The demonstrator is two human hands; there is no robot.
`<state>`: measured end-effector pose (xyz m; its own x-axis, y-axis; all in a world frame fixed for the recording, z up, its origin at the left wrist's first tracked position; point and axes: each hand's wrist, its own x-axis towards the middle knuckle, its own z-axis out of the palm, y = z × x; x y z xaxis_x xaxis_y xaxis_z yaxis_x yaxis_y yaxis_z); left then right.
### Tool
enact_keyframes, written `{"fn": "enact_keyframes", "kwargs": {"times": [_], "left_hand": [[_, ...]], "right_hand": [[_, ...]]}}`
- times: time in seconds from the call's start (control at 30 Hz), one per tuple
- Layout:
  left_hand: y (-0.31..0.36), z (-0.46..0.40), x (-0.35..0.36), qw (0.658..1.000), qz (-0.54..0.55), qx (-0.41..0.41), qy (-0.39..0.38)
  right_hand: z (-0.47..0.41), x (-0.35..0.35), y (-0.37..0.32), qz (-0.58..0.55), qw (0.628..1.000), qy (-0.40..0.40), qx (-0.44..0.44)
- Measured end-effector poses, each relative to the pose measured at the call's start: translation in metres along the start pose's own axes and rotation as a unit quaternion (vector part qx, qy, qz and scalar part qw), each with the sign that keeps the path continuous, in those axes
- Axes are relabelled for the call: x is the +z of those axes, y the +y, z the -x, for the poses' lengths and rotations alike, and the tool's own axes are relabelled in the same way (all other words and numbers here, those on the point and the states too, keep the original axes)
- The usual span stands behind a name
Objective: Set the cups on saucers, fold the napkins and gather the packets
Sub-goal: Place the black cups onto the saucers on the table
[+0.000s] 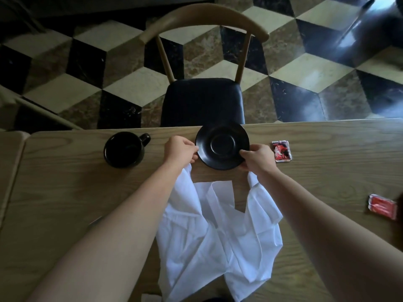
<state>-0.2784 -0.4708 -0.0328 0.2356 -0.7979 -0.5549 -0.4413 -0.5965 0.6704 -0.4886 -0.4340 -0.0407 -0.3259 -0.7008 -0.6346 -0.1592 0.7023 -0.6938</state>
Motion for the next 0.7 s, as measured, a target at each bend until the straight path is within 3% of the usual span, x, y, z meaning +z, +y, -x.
{"fn": "enact_keyframes", "kwargs": {"times": [0.7], "left_hand": [[-0.003,-0.011,0.0,0.997,-0.061,-0.016,0.034]], "right_hand": [[-0.007,0.012,0.001,0.014,0.998,0.001,0.056]]}}
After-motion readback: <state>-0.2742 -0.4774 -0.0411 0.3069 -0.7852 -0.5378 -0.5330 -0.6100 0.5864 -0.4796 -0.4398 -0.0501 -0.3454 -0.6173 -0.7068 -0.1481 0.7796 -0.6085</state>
